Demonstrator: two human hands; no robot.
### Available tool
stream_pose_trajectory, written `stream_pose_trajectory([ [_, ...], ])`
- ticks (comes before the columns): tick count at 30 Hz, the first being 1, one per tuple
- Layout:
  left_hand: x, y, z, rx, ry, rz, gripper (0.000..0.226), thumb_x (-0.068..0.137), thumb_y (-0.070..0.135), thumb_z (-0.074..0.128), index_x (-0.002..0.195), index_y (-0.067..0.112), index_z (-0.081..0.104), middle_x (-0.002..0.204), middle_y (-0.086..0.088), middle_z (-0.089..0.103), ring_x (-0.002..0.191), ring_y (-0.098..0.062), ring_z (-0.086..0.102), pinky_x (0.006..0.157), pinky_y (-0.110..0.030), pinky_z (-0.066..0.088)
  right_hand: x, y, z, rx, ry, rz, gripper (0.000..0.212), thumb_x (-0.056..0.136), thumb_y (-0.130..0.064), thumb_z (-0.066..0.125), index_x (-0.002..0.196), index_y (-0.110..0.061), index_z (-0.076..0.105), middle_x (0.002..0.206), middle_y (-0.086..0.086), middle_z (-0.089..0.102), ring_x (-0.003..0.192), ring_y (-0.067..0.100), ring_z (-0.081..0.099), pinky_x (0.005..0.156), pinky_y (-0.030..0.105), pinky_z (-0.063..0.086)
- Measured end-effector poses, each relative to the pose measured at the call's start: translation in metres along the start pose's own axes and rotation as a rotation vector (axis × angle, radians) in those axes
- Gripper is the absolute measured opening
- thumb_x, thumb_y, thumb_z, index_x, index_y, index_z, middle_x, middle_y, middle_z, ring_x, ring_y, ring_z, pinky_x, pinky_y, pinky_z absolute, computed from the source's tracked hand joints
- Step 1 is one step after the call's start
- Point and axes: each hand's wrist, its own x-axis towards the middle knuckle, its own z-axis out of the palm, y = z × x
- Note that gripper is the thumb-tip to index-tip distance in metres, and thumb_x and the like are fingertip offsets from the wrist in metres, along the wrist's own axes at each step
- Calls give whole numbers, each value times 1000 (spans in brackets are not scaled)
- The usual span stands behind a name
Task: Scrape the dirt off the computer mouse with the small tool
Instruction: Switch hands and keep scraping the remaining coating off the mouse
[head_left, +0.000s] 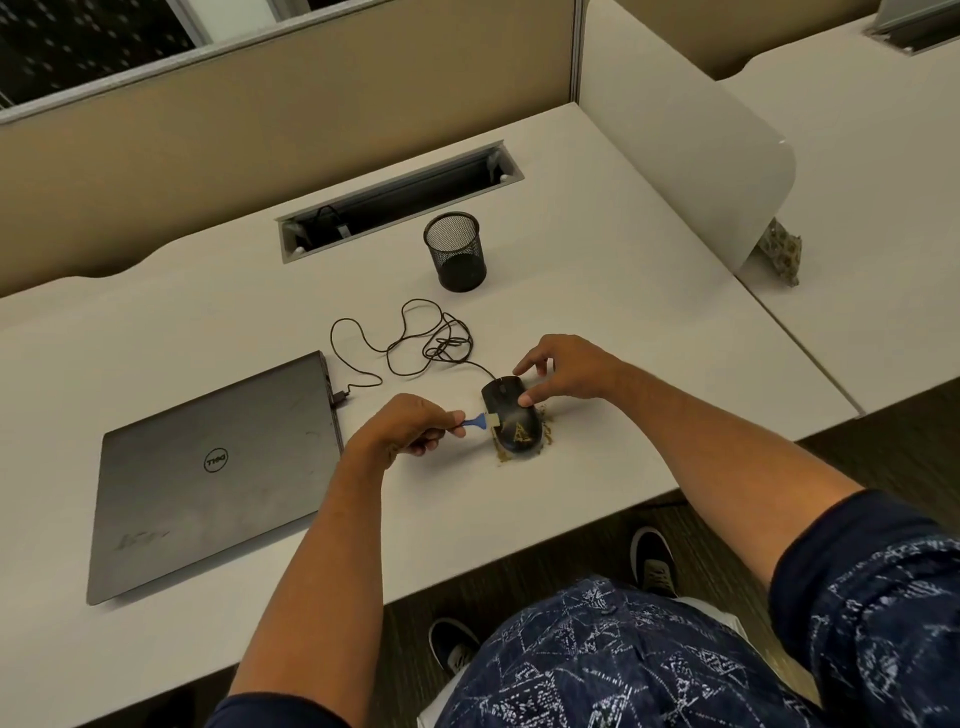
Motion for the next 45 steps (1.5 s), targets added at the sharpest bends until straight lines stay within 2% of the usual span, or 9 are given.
stream_pose_trajectory([
  [3,1,-1,3,-53,41,24,25,92,31,75,80,11,84,58,-2,50,55,-14,47,51,-23,39,0,-1,0,-8,-4,0,52,69,-44,89,116,-27,73,104,-2,60,95,15,55,85,35,48],
  [8,3,-1,11,-14,21,-13,24,92,28,76,76,11,83,57,-2,50,56,-15,45,53,-24,38,0,-3,-1,-28,-10,5,54,69,-44,88,117,-27,72,107,-1,60,97,16,55,87,36,49],
  [16,2,4,13,289,-101,-120,24,88,29,79,73,11,82,52,2,49,54,-14,43,53,-25,37,0,-2,-1,-25,1,-3,54,67,-46,89,116,-27,73,101,-4,59,95,14,54,85,35,48],
  [20,2,2,9,123,-106,-54,23,88,31,79,82,10,84,53,2,47,52,-12,43,50,-22,35,0,-1,-1,-18,5,-6,54,67,-45,89,115,-27,74,99,-5,58,95,14,53,84,35,47],
  [25,2,5,13,6,-3,44,24,89,32,78,81,10,84,56,-1,49,53,-14,45,49,-22,36,1,0,0,-20,2,-10,53,69,-44,88,116,-27,73,98,-6,57,96,14,53,81,32,45],
  [32,-1,19,28,63,-7,13,26,88,26,79,86,1,82,52,0,48,50,-13,43,48,-21,34,3,0,1,-33,0,0,53,68,-46,88,116,-29,72,101,-6,58,98,14,54,84,33,47],
  [38,-6,32,32,342,-74,-93,23,87,23,79,85,1,81,53,1,56,51,-12,45,51,-21,39,3,0,0,-31,-6,0,54,67,-46,89,116,-28,73,97,-8,56,96,16,55,85,35,48],
  [45,-9,30,26,113,-2,60,23,86,27,80,84,4,83,53,-1,53,47,-10,45,46,-19,35,2,-1,1,-35,3,-2,53,68,-44,89,116,-27,73,101,-5,58,96,15,54,85,34,48],
])
